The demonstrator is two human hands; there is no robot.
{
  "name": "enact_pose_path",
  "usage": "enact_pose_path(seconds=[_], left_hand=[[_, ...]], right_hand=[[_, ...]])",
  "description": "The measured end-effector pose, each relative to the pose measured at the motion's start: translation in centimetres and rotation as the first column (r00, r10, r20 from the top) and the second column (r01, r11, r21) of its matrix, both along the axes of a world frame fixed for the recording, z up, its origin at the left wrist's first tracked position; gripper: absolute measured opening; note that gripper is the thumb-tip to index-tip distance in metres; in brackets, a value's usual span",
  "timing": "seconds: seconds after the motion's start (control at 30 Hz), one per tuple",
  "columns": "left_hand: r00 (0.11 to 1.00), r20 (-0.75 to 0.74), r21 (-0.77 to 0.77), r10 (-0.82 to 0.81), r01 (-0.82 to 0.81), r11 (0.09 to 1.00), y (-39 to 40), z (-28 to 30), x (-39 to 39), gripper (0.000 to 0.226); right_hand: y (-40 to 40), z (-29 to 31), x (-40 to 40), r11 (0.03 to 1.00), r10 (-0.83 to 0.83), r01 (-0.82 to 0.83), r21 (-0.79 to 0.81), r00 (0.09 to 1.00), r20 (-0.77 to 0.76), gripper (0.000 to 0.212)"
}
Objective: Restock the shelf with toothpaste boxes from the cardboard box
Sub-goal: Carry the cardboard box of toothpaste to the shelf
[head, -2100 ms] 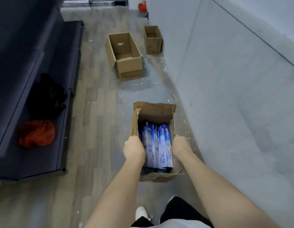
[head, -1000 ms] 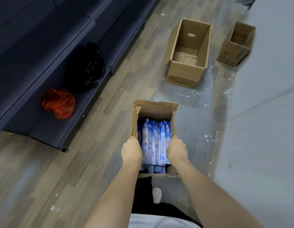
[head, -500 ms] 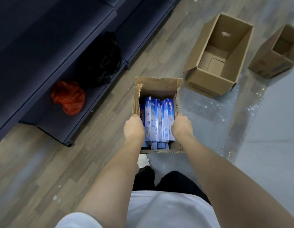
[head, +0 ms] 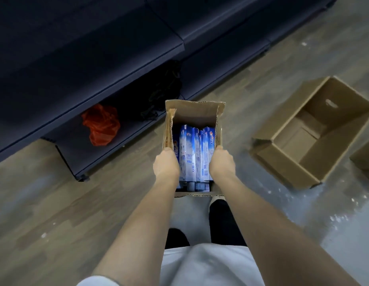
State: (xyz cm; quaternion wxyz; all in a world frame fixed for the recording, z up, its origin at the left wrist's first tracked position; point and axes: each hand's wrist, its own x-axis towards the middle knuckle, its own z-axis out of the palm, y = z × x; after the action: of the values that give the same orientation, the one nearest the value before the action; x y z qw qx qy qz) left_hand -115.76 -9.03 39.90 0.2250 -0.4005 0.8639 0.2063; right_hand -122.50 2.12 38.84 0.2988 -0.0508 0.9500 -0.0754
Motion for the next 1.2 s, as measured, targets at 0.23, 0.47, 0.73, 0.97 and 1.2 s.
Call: enact_pose_path(seconds=[0.23,0.47,0.73,0.97,1.2], left_hand=[[0.968,0.014,-0.009,0.252,-0.252,0.968,0.7,-0.5,-5.4,0.032],[0.908,0.028,0.006,0.419,-0.419,0.908,-1.6,-2.0,-7.9,0.033],[0.858,0.049,0.062,0.512,-0.514,0.855,-7.3,-4.9,-9.8,0.034],[0.843,0.037,0.105,0.537,-0.538,0.837,-12.0,-9.4,-12.0,0.035],[0.804,0.054,0.109,0.592,-0.594,0.797,-12.8,-18.1,-14.3,0.027]], right_hand=[[-1.2,0.3,-8.2,0.960,0.279,-0.280,0.004,0.960,0.014,0.038],[-4.8,-0.6,-12.6,0.900,0.434,-0.435,0.023,0.900,0.031,0.034],[-10.5,-3.1,-16.1,0.873,0.481,-0.485,0.048,0.873,0.077,0.035],[-14.1,-7.6,-19.8,0.901,0.419,-0.429,0.061,0.899,0.124,0.037],[-15.8,-16.3,-22.9,0.906,0.408,-0.420,0.063,0.902,0.138,0.035]])
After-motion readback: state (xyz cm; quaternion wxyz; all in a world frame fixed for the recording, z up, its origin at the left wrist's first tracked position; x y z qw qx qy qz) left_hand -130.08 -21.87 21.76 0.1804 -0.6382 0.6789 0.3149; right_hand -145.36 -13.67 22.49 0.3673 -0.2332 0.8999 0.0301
